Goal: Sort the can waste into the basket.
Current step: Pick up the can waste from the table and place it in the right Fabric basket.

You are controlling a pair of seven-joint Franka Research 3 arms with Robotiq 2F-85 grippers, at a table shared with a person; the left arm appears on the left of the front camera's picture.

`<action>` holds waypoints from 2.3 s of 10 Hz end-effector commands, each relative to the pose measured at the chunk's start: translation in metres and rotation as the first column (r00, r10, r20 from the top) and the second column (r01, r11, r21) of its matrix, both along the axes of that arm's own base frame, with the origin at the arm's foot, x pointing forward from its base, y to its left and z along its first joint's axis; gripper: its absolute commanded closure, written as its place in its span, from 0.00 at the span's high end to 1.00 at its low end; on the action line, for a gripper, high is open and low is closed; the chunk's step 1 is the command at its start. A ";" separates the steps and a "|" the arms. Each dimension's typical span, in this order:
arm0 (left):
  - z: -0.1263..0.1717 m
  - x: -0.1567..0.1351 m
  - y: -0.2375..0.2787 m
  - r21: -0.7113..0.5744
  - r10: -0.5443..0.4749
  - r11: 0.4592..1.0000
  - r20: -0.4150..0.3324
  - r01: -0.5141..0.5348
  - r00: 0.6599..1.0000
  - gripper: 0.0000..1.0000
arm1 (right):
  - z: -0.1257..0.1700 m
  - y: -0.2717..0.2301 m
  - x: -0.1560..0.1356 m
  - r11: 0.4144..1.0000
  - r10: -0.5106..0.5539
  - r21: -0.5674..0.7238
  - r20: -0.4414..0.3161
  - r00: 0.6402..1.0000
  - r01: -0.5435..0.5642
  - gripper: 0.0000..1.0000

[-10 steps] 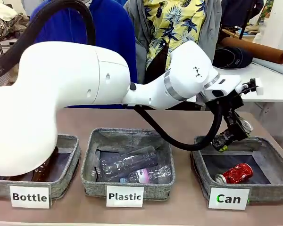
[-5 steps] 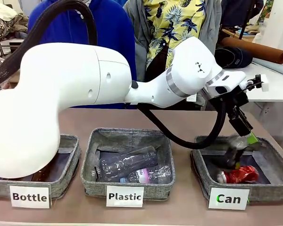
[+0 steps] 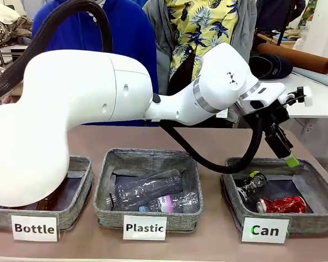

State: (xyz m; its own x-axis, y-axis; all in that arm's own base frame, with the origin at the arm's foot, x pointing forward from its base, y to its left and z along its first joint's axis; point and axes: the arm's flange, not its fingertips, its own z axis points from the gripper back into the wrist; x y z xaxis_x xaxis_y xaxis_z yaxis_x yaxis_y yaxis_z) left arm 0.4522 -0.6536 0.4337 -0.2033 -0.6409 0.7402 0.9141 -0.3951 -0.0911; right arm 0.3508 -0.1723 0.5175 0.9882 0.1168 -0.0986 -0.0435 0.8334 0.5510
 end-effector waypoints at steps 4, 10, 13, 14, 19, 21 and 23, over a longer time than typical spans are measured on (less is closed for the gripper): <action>0.065 -0.033 0.154 0.071 0.151 0.987 -0.056 -0.147 0.987 1.00 | 0.004 0.035 0.047 0.984 0.143 0.097 0.077 0.987 -0.151 1.00; 0.105 -0.093 0.492 -0.178 0.587 0.743 -0.290 -0.645 0.756 1.00 | -0.026 0.173 0.154 0.825 0.246 0.475 0.187 0.951 -0.307 1.00; 0.077 -0.103 0.649 0.061 0.741 0.388 -0.614 -0.920 0.272 1.00 | -0.047 0.209 0.167 0.677 0.123 0.662 0.328 0.936 -0.321 1.00; 0.055 -0.111 0.685 0.131 0.710 0.346 -0.684 -0.929 0.168 1.00 | -0.048 0.206 0.166 0.699 0.043 0.665 0.326 0.944 -0.262 1.00; 0.064 -0.111 0.673 0.037 0.748 0.392 -0.595 -0.919 0.295 1.00 | -0.045 0.212 0.172 0.705 0.128 0.642 0.301 0.945 -0.300 1.00; 0.064 -0.111 0.673 0.037 0.748 0.392 -0.595 -0.919 0.295 1.00 | -0.045 0.212 0.172 0.705 0.128 0.642 0.301 0.945 -0.300 1.00; 0.064 -0.111 0.673 0.037 0.748 0.392 -0.595 -0.919 0.295 1.00 | -0.045 0.212 0.172 0.705 0.128 0.642 0.301 0.945 -0.300 1.00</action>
